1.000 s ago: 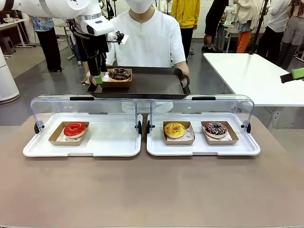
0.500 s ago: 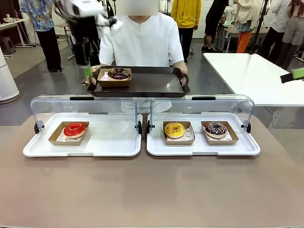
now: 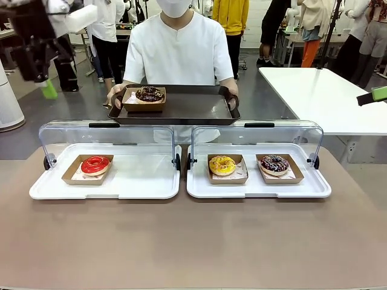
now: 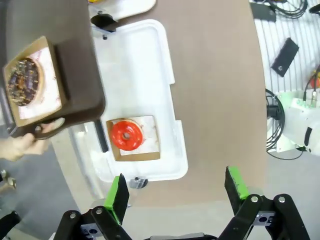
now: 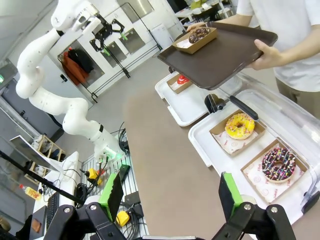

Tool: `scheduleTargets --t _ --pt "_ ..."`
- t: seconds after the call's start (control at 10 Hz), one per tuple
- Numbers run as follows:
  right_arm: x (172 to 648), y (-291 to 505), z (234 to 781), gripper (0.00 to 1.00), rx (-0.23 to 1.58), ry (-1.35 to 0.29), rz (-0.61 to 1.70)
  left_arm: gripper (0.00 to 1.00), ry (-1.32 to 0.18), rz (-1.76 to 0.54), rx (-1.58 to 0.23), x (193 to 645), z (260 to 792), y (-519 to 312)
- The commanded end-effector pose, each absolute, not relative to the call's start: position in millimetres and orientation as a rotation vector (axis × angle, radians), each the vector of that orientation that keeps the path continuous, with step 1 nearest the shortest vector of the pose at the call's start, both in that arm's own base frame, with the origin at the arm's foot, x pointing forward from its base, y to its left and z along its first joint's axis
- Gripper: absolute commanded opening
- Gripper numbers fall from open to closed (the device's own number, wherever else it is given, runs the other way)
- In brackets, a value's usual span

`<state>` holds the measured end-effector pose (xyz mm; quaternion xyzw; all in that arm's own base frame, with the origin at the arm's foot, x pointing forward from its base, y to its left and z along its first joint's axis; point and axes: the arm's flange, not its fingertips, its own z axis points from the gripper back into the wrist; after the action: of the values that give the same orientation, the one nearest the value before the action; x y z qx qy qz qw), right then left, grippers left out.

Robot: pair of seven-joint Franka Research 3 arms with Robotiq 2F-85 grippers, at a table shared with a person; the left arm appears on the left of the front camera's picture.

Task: Provide the desired donut to the person.
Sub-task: Place the picked Paper togo box onto the Handle tray extended by the person, then pick up and lift the Paper togo box containing the Donut pointed at by the person.

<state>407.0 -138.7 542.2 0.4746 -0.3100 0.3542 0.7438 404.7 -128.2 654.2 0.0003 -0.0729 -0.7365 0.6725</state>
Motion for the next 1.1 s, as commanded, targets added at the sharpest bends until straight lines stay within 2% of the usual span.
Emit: scheduleTargets --t 0.0,1.0 --pt "407.2 -137.8 542.7 1.00 1.043 -0.681 0.780 1.00 -0.179 -1.697 0.016 404.4 640.3 -131.5" --pt "407.2 -137.8 542.7 1.00 1.043 -0.681 0.780 1.00 -0.160 -1.668 -0.006 402.5 639.9 -130.1"
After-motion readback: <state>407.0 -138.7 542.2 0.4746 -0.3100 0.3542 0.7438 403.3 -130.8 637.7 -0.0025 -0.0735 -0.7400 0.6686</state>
